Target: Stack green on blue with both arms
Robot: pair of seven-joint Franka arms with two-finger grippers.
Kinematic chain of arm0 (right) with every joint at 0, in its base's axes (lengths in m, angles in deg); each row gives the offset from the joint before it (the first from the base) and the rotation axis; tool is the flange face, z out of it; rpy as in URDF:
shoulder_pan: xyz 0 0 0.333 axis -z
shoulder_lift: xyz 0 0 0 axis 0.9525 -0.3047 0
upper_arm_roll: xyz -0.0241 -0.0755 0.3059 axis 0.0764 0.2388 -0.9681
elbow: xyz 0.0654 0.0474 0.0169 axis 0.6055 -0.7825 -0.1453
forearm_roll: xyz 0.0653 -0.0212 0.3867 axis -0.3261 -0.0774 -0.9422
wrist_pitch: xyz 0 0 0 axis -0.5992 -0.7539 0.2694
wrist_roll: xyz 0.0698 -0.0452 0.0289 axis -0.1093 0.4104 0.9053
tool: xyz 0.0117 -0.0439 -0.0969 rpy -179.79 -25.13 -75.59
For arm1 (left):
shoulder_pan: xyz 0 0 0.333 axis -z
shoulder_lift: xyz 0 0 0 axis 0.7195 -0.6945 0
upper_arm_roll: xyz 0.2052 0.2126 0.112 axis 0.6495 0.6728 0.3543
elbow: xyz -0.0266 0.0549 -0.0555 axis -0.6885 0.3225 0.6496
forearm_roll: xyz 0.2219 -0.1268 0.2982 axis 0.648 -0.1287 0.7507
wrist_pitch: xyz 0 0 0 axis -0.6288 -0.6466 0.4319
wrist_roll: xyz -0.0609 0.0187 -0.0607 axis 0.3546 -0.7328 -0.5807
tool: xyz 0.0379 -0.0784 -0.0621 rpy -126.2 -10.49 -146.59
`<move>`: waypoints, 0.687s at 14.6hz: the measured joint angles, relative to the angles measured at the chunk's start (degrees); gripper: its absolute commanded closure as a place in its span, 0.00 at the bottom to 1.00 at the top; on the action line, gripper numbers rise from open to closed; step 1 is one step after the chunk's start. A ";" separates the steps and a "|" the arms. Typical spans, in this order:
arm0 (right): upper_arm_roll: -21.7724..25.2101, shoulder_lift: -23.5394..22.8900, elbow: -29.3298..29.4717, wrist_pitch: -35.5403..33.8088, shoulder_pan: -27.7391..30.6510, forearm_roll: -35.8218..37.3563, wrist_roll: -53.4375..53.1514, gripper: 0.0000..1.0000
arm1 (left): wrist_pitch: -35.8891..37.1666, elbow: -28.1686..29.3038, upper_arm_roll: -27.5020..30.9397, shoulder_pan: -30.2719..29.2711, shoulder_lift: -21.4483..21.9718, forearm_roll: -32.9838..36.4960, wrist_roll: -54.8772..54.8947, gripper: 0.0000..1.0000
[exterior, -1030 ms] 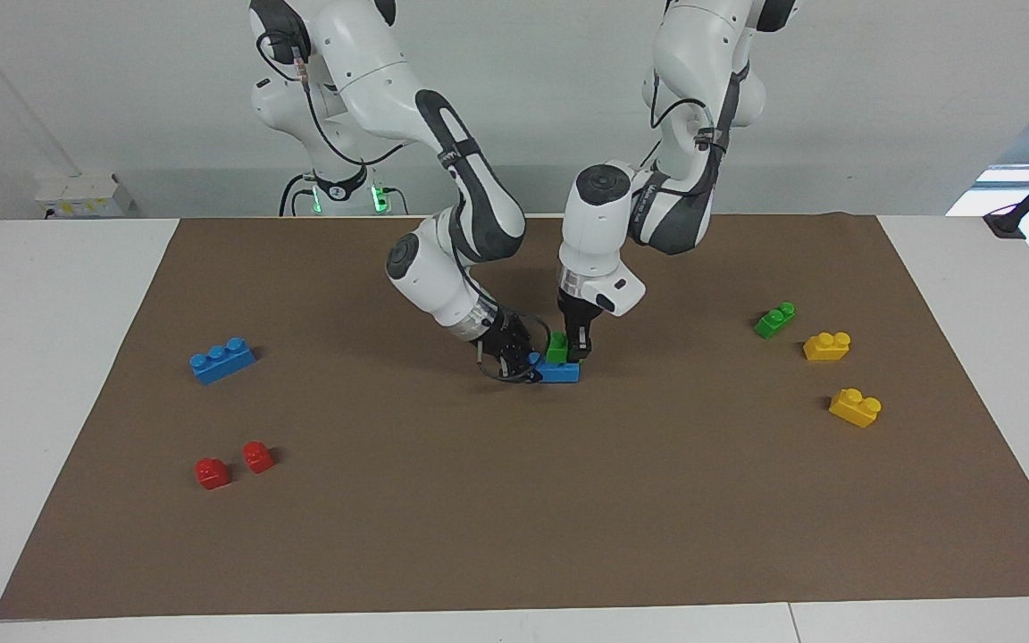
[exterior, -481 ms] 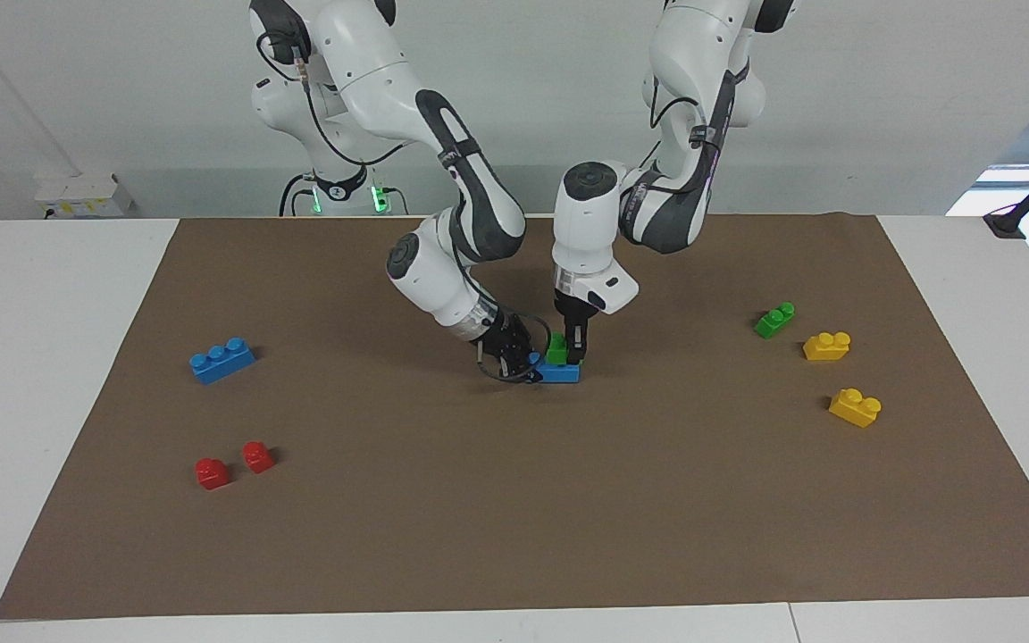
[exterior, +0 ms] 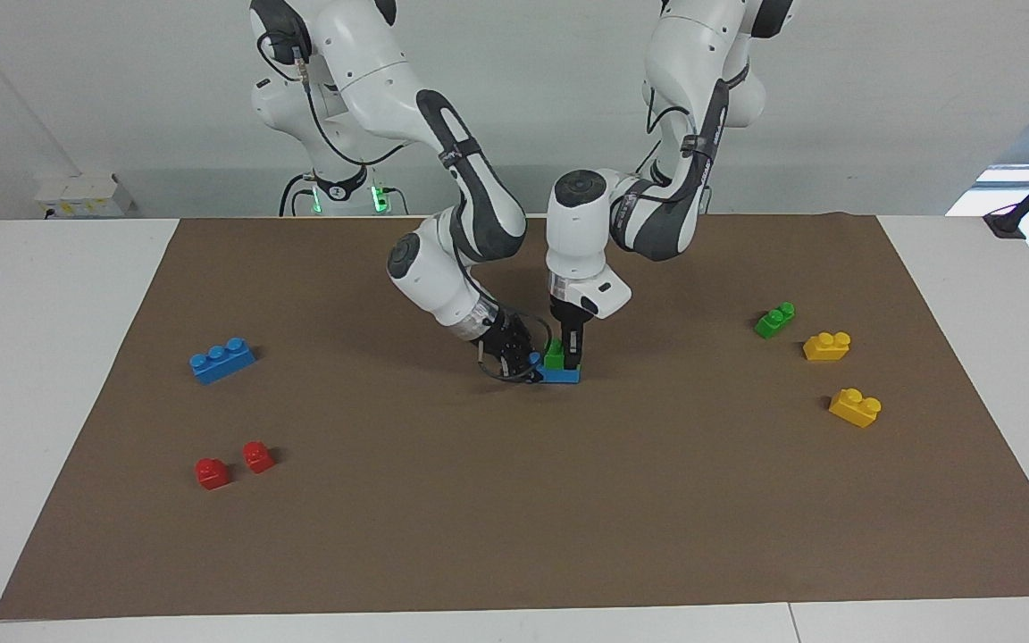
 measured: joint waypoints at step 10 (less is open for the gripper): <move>0.00 -0.40 -0.11 0.34 0.00 0.00 0.04 0.00 | 0.37 0.03 1.06 -3.21 0.85 2.04 1.50 0.00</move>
